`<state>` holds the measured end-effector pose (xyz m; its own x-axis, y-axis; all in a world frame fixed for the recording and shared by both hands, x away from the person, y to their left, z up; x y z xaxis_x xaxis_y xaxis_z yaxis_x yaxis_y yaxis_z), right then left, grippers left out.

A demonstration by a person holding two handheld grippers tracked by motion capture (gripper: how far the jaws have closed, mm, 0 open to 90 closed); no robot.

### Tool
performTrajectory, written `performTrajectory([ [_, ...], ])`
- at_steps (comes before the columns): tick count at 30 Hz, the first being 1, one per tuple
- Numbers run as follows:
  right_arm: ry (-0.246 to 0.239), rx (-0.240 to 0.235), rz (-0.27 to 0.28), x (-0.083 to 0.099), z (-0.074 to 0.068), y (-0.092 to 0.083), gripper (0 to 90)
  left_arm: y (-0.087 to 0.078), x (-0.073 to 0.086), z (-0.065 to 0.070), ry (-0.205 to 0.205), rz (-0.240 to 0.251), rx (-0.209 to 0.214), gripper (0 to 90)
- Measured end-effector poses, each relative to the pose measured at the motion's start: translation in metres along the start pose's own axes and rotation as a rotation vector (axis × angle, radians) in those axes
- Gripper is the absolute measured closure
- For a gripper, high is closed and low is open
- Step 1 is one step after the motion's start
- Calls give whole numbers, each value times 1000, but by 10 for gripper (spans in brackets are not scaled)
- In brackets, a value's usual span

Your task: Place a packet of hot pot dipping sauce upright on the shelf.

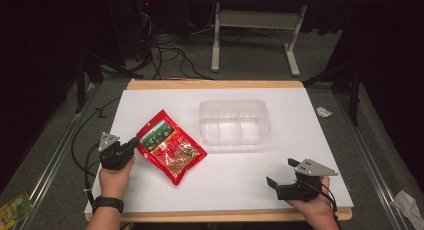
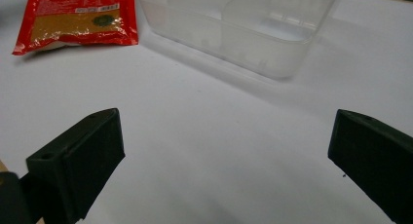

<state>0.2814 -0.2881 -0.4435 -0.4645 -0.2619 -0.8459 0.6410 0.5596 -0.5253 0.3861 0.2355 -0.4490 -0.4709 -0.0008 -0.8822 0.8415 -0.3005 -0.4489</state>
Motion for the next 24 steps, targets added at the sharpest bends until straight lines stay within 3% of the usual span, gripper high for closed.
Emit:
performTrajectory([
  [14, 13, -29, 3, 0, -3, 1, 0, -35, -20, 27, 33, 135, 50, 891],
  [17, 30, -35, 10, 0, -2, 0, 0, -43, -24, 37, 61, 155, 52, 891],
  [24, 34, -52, 22, -1, -4, 0, 0, -56, -28, 50, 78, 190, 74, 892],
])
Point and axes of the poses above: each handheld gripper's, and its own axes: y roughly forward along the jaws, x roughly out of its underside, z roughly to its right, the point moved 1 cm from there along y, roughly forward along the jaws, and after that the axes turned 6 degrees about -x, right-handed, at the moved point
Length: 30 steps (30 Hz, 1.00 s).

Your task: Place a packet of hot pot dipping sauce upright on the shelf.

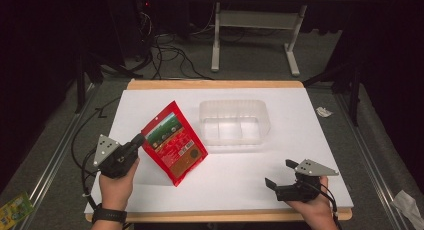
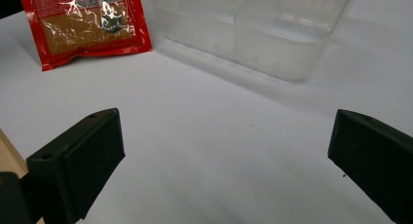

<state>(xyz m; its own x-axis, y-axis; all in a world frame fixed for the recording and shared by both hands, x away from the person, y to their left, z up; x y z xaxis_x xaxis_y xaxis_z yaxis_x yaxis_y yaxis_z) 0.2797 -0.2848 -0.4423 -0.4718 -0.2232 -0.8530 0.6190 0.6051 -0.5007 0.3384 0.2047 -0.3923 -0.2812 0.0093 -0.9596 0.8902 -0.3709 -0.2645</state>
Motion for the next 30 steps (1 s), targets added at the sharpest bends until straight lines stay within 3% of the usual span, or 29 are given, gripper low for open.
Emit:
performTrajectory([
  [8, -1, -23, 1, -3, -6, 5, 0, -14, -8, 21, 14, 48, 45, 893],
  [16, -7, -106, 25, -20, -24, 21, 0, -26, -12, 48, 36, 90, 113, 894],
  [19, -18, -137, 19, -31, -30, 33, 0, -29, -12, 57, 54, 98, 134, 894],
  [22, -31, -167, 28, -50, -36, 56, 0, -33, -12, 67, 68, 109, 156, 894],
  [30, -33, -224, 24, -80, -45, 102, 27, -39, -10, 80, 88, 116, 189, 894],
])
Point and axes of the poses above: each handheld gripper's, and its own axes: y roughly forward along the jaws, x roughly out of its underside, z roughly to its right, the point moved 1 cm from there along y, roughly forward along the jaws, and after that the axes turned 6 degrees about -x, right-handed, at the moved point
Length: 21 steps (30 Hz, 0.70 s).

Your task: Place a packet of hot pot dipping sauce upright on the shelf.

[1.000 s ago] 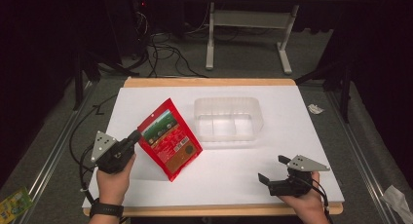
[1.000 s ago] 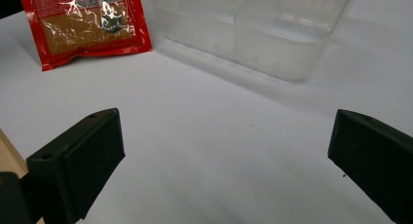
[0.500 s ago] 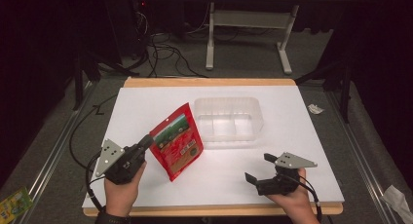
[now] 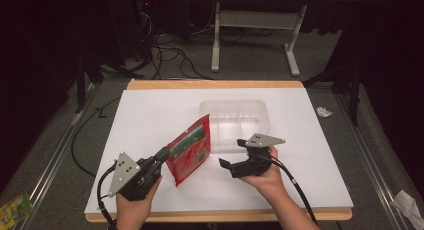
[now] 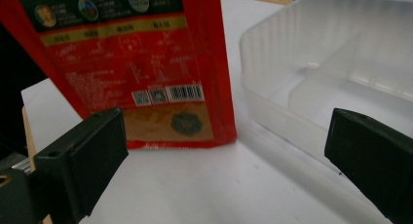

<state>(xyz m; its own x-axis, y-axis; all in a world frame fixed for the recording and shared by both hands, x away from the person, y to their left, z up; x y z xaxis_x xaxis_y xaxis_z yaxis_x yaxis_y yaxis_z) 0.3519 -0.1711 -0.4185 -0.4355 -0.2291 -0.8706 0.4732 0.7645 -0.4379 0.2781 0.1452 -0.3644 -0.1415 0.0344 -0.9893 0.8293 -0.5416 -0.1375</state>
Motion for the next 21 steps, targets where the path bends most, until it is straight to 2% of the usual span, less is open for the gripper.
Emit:
performTrajectory([
  [2, -6, -7, -3, -4, -1, 5, 31, -1, 0, 3, 5, -1, 9, 894],
  [3, -9, -30, -2, -11, -3, 14, 36, -1, 0, 4, 5, 0, 15, 894],
  [8, -17, -66, -4, -28, -8, 35, 70, -3, 1, 9, 3, 1, 39, 893],
  [9, -17, -66, -4, -28, -8, 35, 70, -3, 2, 9, -1, 2, 43, 893],
  [10, -23, -89, -10, -34, -9, 42, 115, -4, 2, 9, 3, -1, 46, 892],
  [12, -46, -103, -17, -39, -11, 49, 152, -4, 2, 9, 2, 1, 47, 892],
  [16, -55, -123, -38, -43, -13, 57, 170, -5, 3, 8, -4, 1, 53, 891],
  [17, -72, -130, -46, -43, -14, 60, 229, -5, 3, 7, -6, 0, 51, 891],
  [19, -92, -116, -48, -42, -14, 60, 324, -5, 4, 6, -8, -3, 49, 891],
  [20, -92, -116, -48, -42, -14, 60, 324, -5, 4, 5, -10, -3, 48, 891],
  [21, -105, -109, -42, -41, -11, 58, 439, -5, 4, 4, -14, -4, 47, 890],
])
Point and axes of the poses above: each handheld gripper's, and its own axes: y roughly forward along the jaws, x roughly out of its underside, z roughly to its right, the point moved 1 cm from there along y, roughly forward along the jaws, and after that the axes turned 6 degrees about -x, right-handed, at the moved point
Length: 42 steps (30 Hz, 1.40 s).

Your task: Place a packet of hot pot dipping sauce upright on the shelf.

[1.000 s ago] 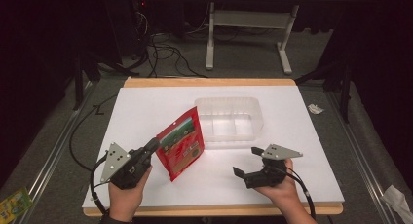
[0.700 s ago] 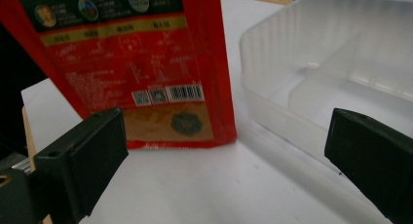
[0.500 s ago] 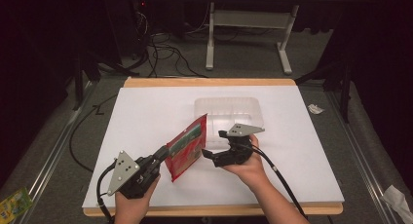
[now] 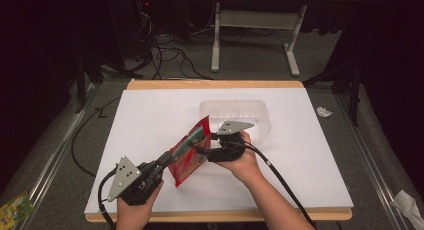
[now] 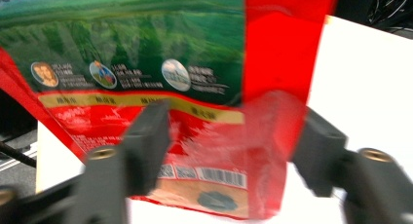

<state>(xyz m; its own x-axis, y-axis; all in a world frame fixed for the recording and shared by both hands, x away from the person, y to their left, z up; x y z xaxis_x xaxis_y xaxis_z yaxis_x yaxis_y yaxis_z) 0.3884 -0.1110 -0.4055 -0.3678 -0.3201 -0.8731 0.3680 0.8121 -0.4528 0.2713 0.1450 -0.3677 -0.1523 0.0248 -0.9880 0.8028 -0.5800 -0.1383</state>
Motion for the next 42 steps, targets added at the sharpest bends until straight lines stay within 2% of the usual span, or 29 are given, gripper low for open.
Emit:
performTrajectory([
  [1, 2, 1, 1, 1, 1, -2, 491, 0, 0, -1, -1, 0, -3, 890],
  [2, 2, 1, 1, 1, 1, -2, 491, 0, 0, -2, -3, 0, -5, 890],
  [3, 2, 3, 0, 2, 3, -5, 587, 0, 1, -2, -8, 2, -8, 888],
  [9, -35, 35, -8, 7, 1, -8, 900, 0, 3, -7, -17, 1, -38, 862],
  [11, -48, 45, -9, 9, -1, -8, 900, 0, 4, -10, -35, 2, -48, 823],
  [12, -56, 45, -7, 9, -1, -8, 900, 0, 7, -13, -57, 0, -61, 766],
  [13, -56, 42, -6, 9, -1, -8, 900, 0, 7, -13, -57, 0, -61, 677],
  [14, -62, 46, -4, 9, -2, -8, 900, 2, 11, -18, -89, -11, -86, 600],
  [15, -63, 53, -8, 9, -2, -8, 900, 2, 11, -18, -89, -11, -86, 538],
  [16, -67, 52, -8, 9, -2, -8, 900, 4, 18, -20, -102, -30, -118, 478],
  [17, -67, 52, -8, 9, -2, -8, 900, 4, 18, -20, -102, -30, -118, 431],
  [18, -64, 54, -9, 9, -3, -8, 900, 7, 23, -21, -99, -52, -123, 431],
  [20, -58, 55, -5, 10, -1, -8, 900, 15, 33, -24, -111, -123, -113, 352],
  [21, -60, 53, -2, 11, -1, -9, 900, 23, 46, -27, -154, -172, -99, 351],
  [22, -60, 55, -3, 11, -1, -9, 900, 23, 46, -27, -154, -172, -99, 352],
  [24, -64, 58, -1, 11, -2, -9, 900, 34, 58, -30, -190, -251, -81, 384],
  [25, -61, 58, -1, 11, -2, -9, 900, 38, 62, -31, -194, -271, -72, 438],
  [26, -60, 57, -2, 11, -2, -9, 900, 42, 68, -33, -197, -315, -43, 503],
  [27, -59, 58, -3, 11, -2, -10, 900, 42, 68, -33, -197, -315, -43, 574],
  [28, -52, 57, -3, 11, -3, -10, 900, 41, 67, -35, -211, -298, -18, 686],
  [29, -53, 54, 0, 11, -3, -10, 900, 41, 67, -35, -211, -298, -18, 798],
  [30, -53, 54, 0, 11, -3, -10, 900, 40, 66, -35, -204, -300, -12, 829],
  [32, -51, 52, 1, 12, -4, -13, 900, 38, 61, -31, -143, -289, -13, 848],
  [36, -43, 46, 17, 14, -9, -22, 900, 36, 57, -27, -127, -262, -12, 854],
  [37, -46, 48, 34, 15, -13, -30, 900, 37, 55, -23, -123, -244, -3, 854],
  [38, -43, 53, 42, 16, -15, -35, 900, 37, 55, -23, -123, -244, -3, 854],
  [39, -42, 55, 51, 17, -17, -40, 900, 41, 53, -18, -101, -234, 9, 854],
  [41, -38, 68, 60, 21, -19, -53, 900, 43, 51, -15, -98, -229, 18, 855],
  [42, -38, 74, 67, 23, -20, -60, 900, 50, 47, -8, -91, -213, 38, 855],
])
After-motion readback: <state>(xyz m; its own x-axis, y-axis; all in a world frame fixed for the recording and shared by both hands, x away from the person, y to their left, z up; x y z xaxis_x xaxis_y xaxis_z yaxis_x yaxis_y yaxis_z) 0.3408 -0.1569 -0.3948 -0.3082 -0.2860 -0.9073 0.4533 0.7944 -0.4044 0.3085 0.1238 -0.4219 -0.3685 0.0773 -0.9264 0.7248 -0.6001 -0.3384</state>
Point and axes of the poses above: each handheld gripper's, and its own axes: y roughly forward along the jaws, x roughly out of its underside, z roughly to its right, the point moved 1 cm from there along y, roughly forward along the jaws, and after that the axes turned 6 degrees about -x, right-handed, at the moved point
